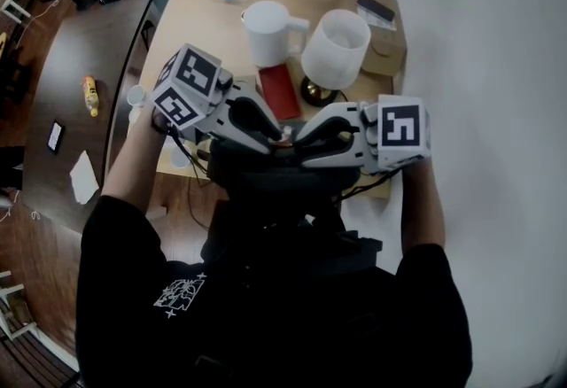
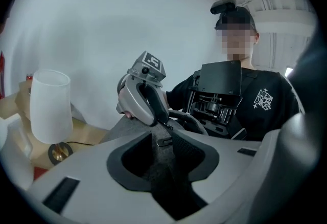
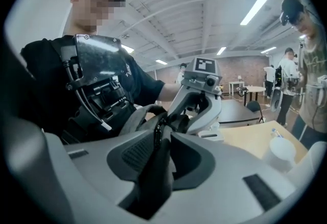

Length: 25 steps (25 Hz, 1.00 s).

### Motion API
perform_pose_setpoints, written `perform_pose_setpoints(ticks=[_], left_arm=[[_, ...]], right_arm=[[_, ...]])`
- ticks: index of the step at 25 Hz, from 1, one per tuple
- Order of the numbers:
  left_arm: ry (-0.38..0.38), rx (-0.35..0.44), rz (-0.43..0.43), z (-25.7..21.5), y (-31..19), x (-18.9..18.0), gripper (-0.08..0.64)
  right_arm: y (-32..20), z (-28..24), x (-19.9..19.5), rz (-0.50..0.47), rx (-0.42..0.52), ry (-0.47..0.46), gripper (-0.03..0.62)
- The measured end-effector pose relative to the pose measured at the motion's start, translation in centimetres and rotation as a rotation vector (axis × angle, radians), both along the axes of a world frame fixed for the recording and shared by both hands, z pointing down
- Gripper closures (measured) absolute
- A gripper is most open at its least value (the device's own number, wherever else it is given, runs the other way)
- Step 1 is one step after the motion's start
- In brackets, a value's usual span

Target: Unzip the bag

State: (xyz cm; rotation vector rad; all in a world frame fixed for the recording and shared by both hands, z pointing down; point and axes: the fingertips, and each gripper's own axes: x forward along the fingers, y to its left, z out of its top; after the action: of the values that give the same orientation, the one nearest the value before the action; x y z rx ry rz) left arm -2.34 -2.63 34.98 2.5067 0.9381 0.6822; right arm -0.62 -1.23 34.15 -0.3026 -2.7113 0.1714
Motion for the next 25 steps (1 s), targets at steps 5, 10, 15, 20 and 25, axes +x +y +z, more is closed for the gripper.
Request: perform_pose_setpoints(ticks=[5, 10, 15, 20, 25], left_arm=[[-0.015, -0.058, 0.100, 0.3, 0.9, -0.1, 0.469], [-0.010, -0.027, 0.106, 0.1, 0.6, 0.2, 0.529], [-0.015, -0.028, 0.057, 0.4, -0.2, -0.1, 0.561], [0.004, -0.092, 0.039, 0.7, -1.3, -0.4, 0.526], [0.029, -0.162, 0.081, 0.7, -1.4, -1.1, 0.430]], right_arm=[[0.1, 0.3, -0.1, -0.027, 0.013, 0.005, 0.511], [-0.1, 0.0, -0.1, -0.027, 0.042, -0.010, 0.515], [-0.3, -0.6, 0.0, -0.005, 0.072, -0.013, 0.520], [-0.6, -0.8, 0.1, 0.006, 0.065, -0.007, 0.523], [-0.4, -0.9, 0.0, -0.005, 0.057, -0.019, 0.523]])
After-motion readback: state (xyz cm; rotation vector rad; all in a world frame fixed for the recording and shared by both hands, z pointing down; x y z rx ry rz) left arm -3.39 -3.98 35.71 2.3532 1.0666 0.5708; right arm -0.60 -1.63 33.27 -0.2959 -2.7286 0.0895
